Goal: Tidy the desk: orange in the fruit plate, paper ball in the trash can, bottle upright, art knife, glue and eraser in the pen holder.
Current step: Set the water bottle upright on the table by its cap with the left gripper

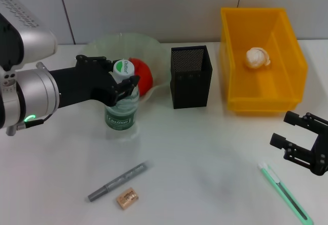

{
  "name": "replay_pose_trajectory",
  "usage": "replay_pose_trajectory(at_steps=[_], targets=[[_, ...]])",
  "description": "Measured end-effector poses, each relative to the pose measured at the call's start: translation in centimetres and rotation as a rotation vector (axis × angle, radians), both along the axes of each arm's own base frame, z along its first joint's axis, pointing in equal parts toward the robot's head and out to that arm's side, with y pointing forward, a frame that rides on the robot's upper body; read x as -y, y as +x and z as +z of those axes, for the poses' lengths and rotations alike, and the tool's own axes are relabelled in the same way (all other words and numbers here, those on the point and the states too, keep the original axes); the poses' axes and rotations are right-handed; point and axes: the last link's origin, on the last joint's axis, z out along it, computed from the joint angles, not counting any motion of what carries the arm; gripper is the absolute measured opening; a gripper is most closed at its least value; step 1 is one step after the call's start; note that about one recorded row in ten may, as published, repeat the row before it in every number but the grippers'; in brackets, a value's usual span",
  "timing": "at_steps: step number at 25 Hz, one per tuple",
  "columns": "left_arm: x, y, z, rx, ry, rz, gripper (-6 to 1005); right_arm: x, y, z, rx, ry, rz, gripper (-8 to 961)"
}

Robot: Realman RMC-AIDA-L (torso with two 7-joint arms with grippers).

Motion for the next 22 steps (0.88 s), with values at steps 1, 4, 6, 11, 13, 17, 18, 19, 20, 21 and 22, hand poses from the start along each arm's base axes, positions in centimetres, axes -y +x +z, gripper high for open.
replay_pose_trajectory(at_steps=[1, 4, 6, 11, 13, 17, 18, 19, 20, 21, 22], targets=[[0.0, -0.1, 0.1, 0.002, -0.002, 0.003, 446, 0.0, 0.0, 0.0, 0.000, 0.000, 0.000, 690], [0.0, -0.1, 0.2, 0.008, -0.006, 0.011, 446, -0.1, -0.1, 0.0, 0.000, 0.000, 0.002, 690], [0.1, -0.1, 0.3, 0.013, -0.007, 0.012, 446, -0.1, -0.1, 0.0, -0.001, 0.000, 0.003, 690], [-0.1, -0.4, 0.7, 0.029, 0.000, 0.026, 446, -0.1, -0.1, 0.0, -0.002, -0.001, 0.003, 690], [-0.1, -0.5, 0.9, 0.041, 0.004, 0.036, 446, -0.1, -0.1, -0.1, -0.002, -0.001, 0.003, 690], [-0.2, -0.7, 1.1, 0.054, 0.008, 0.057, 446, -0.1, -0.1, -0.1, -0.002, -0.001, 0.003, 690], [-0.2, -0.9, 1.2, 0.057, 0.009, 0.063, 446, -0.1, -0.1, -0.1, -0.002, -0.001, 0.002, 690], [-0.2, -1.0, 1.2, 0.058, 0.008, 0.069, 446, -0.1, -0.1, -0.1, -0.002, -0.001, 0.002, 690], [-0.2, -1.1, 1.2, 0.058, 0.008, 0.073, 446, -0.1, -0.1, -0.1, -0.002, -0.002, 0.003, 690], [-0.2, -1.2, 1.3, 0.059, 0.008, 0.076, 446, -0.1, -0.1, -0.1, -0.002, -0.002, 0.003, 690], [-0.2, -1.3, 1.3, 0.061, 0.009, 0.081, 446, -0.1, -0.1, -0.1, -0.002, -0.002, 0.003, 690]])
